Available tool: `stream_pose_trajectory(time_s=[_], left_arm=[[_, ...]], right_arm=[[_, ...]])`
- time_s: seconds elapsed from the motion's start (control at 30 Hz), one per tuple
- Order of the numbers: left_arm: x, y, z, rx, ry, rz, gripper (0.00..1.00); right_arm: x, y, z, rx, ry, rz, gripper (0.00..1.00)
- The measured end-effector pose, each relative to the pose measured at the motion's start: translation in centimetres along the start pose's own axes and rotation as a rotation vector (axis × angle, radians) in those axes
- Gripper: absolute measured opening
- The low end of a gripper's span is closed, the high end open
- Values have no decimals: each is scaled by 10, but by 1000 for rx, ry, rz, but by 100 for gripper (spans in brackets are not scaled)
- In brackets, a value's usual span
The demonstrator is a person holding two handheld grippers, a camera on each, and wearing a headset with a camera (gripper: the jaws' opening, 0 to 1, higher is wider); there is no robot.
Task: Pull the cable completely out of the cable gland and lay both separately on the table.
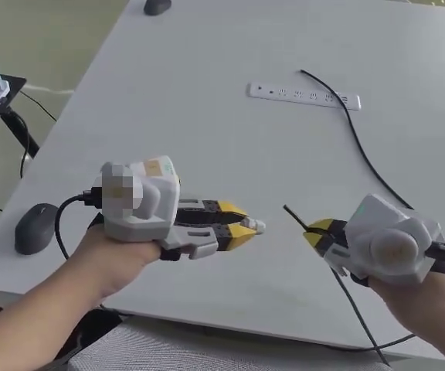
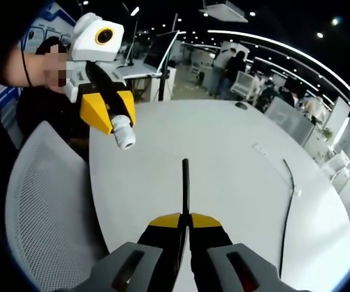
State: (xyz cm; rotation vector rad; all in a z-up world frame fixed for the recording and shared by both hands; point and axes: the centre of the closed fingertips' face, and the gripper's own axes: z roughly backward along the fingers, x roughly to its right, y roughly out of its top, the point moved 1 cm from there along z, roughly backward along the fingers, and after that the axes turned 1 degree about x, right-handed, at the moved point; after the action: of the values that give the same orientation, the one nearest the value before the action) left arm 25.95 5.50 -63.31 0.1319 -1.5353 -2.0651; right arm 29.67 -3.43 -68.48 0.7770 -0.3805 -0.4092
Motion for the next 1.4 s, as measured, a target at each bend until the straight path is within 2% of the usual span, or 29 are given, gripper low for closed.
stream_pose_trajectory(time_s=[0.23,0.63,0.87,0.97,1.13,1.4], left_arm=[[-5,-5,1,4,0,11,15],[-16,-27,9,-4,17,22,15],[-21,-37,17,-10,33,36,15],[-26,-41,20,-1,36,45,15],[-32,-51,23,-8,33,47,15],[-52,-74,28,-24,28,80,15]], right_arm=[[12,3,-6,-17,-19,-3,0],[28,14,-33,-37,-21,-16,0],[25,26,-52,-46,1,7,0],[24,31,-61,-50,6,15,0],[19,46,-77,-42,21,27,0],[12,67,-107,-46,47,72,0]])
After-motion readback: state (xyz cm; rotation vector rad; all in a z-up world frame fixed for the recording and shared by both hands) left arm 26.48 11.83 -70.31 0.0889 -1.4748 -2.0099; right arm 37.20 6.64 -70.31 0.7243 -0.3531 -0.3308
